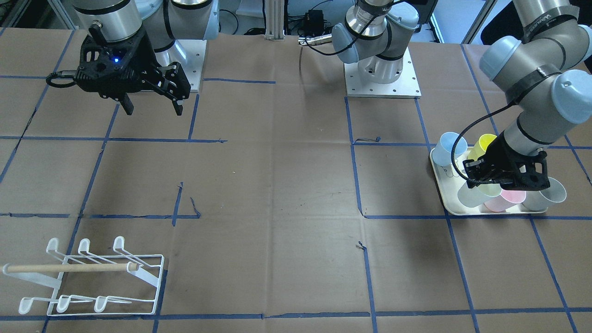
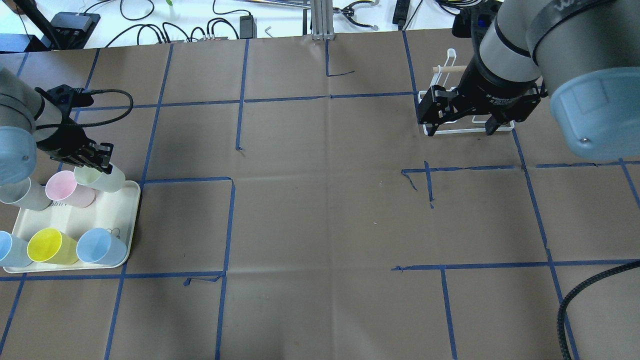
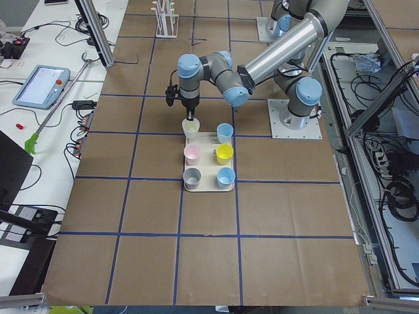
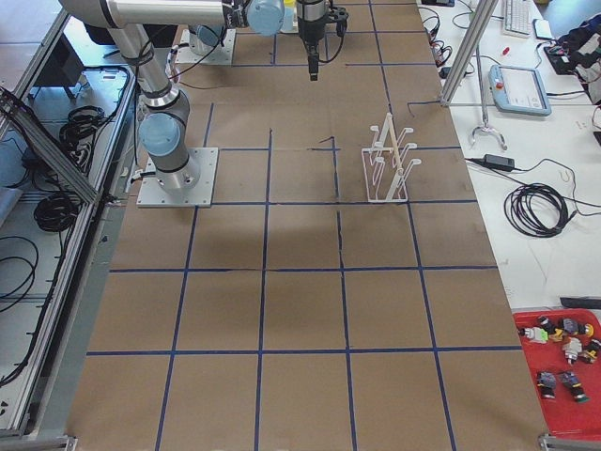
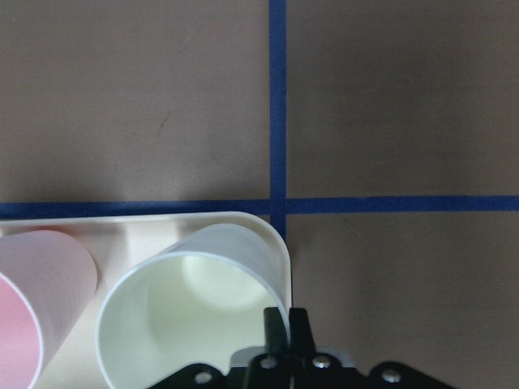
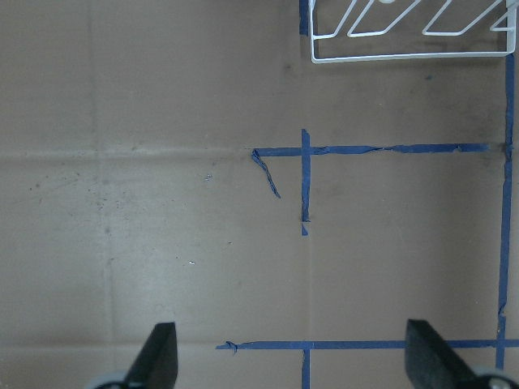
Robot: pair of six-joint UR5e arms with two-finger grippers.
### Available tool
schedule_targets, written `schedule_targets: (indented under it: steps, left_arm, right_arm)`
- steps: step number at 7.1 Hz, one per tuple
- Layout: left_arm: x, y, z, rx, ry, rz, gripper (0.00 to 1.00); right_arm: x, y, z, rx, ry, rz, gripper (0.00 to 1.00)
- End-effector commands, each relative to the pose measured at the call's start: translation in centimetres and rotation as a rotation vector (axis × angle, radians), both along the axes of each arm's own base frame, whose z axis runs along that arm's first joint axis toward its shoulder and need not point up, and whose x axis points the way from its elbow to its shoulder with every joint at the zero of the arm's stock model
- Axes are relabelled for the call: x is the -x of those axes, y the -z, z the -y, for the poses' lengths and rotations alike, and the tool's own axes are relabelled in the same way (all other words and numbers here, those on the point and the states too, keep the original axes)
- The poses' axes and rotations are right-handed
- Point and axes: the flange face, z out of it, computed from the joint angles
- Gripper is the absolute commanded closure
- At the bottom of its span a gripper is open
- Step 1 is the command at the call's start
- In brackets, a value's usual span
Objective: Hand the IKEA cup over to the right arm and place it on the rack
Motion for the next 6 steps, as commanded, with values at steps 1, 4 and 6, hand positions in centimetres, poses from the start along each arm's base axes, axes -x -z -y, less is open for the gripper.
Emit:
schedule_targets:
  steps: [1, 4, 6]
  left_arm:
    - [-0.1, -6.8, 0.2, -0.033, -0.004, -0.017, 1.00]
    - [0.0, -14.7, 1.5, -0.051, 0.008, -0.026, 1.00]
    - [1.8, -14.4, 3.0, 0.014, 0.039, -0.114, 1.00]
  right_arm:
    - [-0.5, -0.3, 1.2, 0.095, 0.047, 0.036, 0.00]
    - [-1.2, 1.2, 3.2, 0.309, 0.108, 0.127, 0.00]
    - [-3.2, 1.5, 3.8, 0.510, 0.106, 0.372, 0.00]
